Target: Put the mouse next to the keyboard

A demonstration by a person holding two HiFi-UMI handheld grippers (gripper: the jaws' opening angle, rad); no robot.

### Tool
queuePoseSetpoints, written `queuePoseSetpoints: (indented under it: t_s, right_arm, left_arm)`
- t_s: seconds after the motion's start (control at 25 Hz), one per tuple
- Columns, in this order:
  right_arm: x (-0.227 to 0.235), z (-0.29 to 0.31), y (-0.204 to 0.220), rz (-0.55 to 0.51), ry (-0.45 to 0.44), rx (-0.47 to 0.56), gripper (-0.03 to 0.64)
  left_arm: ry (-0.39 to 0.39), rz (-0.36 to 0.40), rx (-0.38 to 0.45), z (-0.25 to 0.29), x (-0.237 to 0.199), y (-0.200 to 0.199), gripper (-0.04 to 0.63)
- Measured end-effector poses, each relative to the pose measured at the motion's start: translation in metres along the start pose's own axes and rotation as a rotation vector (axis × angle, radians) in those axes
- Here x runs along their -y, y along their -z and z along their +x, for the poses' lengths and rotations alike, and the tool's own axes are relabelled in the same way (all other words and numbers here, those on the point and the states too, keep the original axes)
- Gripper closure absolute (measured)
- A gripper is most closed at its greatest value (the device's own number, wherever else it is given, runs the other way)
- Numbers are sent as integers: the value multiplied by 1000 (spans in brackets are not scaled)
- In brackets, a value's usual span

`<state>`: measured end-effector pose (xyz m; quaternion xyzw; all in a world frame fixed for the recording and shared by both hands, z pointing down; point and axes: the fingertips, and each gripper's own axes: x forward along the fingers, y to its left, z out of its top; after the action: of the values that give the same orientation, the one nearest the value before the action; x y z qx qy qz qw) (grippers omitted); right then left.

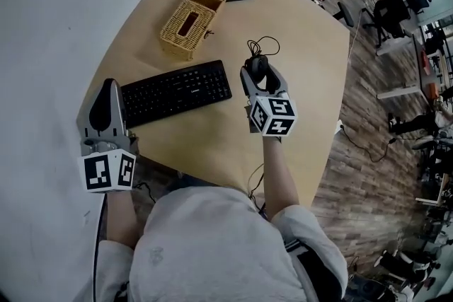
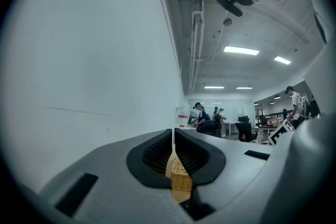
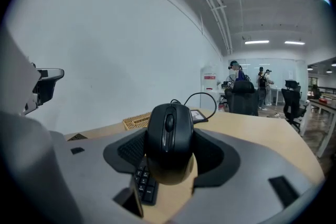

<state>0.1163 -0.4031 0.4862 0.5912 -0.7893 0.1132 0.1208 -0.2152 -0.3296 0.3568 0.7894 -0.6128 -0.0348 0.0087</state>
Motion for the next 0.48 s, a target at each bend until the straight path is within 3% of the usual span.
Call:
queuePoseSetpoints:
  t_s: [0.48]
  right_arm:
    - [28,45,74,12,22,-221,359]
  left_arm:
    - [0,-10,-87,15,4,32,574]
